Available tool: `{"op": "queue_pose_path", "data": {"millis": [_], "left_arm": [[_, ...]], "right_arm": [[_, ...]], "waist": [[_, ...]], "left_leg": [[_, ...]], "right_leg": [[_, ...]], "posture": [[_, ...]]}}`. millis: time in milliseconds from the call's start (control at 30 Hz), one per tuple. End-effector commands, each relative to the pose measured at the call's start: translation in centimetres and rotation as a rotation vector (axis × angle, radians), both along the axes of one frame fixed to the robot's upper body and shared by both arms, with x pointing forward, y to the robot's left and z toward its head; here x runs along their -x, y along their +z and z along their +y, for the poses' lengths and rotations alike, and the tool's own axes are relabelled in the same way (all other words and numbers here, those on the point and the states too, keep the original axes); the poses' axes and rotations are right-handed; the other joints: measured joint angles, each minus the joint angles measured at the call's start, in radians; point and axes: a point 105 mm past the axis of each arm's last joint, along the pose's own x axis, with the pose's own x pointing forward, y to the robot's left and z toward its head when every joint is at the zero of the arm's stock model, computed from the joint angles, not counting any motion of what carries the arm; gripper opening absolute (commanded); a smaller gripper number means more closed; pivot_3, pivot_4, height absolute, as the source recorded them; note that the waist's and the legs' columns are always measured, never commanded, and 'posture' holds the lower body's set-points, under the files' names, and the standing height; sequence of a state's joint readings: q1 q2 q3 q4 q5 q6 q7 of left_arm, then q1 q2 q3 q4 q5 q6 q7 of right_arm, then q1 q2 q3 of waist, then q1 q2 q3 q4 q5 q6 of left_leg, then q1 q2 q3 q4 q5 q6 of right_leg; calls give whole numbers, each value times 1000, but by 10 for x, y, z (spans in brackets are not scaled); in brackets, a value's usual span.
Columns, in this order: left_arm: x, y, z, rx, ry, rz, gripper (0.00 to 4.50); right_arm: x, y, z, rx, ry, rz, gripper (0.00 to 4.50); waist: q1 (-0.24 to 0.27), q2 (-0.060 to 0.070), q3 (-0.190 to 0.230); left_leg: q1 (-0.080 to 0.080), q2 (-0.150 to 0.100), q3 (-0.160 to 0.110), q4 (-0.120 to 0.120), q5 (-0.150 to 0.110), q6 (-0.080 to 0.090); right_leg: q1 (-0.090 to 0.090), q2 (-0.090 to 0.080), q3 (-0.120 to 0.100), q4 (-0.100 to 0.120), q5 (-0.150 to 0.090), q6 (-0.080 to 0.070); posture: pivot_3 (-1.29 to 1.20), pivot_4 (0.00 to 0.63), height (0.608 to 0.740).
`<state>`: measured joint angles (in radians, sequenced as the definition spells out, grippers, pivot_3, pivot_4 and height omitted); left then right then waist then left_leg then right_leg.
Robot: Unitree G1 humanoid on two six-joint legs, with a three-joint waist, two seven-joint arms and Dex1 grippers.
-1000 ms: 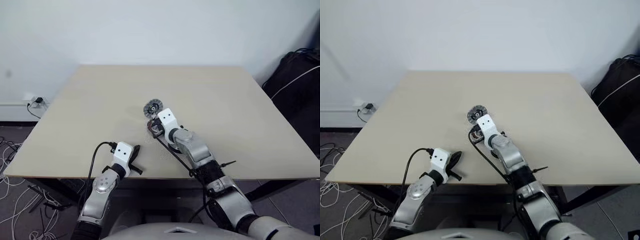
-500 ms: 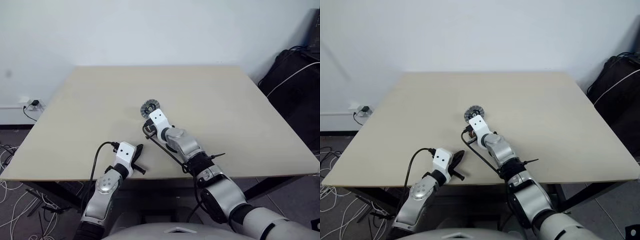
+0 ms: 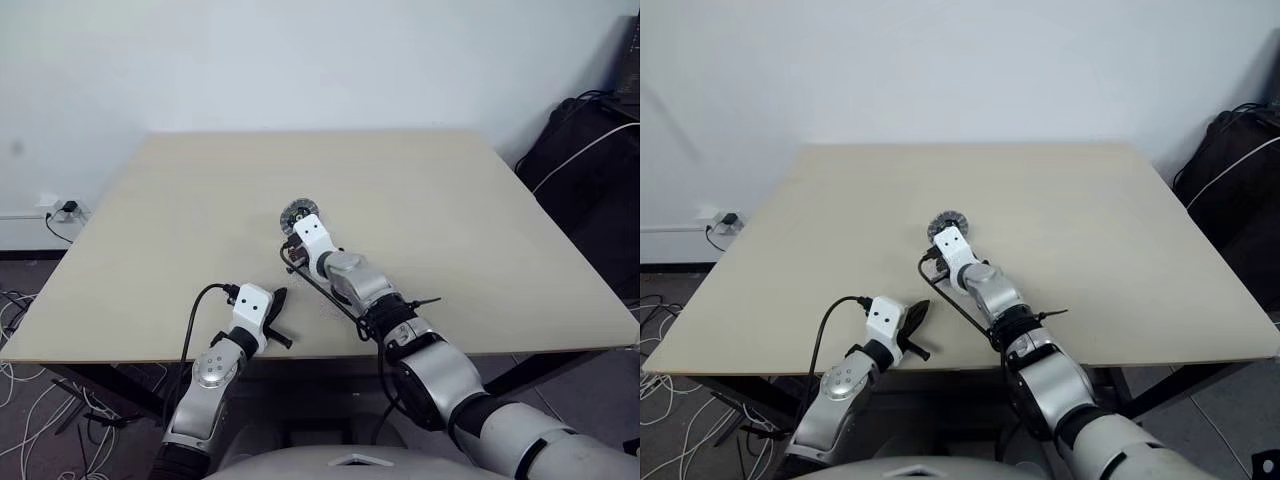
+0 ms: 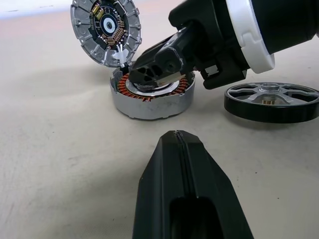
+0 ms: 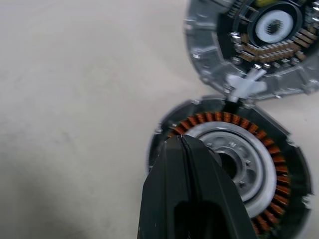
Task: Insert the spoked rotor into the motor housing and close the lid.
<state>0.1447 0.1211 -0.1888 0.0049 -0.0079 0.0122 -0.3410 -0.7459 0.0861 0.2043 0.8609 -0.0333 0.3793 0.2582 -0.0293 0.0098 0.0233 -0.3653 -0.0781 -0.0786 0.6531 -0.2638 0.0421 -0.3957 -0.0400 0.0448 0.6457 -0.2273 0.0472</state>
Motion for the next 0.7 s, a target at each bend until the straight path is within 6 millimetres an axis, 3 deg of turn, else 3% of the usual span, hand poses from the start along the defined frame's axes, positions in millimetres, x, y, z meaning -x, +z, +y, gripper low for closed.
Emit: {"op": "queue_pose_path", "data": {"millis": [33, 533, 700], "left_arm": [[-4, 13, 0, 14, 6, -50, 0], [-8, 13, -2, 12, 4, -51, 0], [-8, 12, -2, 10, 7, -48, 0]], "right_arm": [[-11, 17, 2, -11, -8, -61, 31], [-18, 13, -14, 51, -68, -91, 31], [-18, 22, -8, -6, -49, -125, 31]], "waist": [[-1, 0, 0], [-8, 3, -1], [-8, 3, -1]], "left_leg": [[0, 0, 0, 0, 0, 0], [0, 0, 0, -1, 1, 0], [0, 0, 0, -1, 1, 1]], "right_leg": [[0, 0, 0, 0, 0, 0], [0, 0, 0, 0, 0, 0], [0, 0, 0, 0, 0, 0]], "posture": [[0, 0, 740], [0, 0, 740], [0, 0, 740]]}}
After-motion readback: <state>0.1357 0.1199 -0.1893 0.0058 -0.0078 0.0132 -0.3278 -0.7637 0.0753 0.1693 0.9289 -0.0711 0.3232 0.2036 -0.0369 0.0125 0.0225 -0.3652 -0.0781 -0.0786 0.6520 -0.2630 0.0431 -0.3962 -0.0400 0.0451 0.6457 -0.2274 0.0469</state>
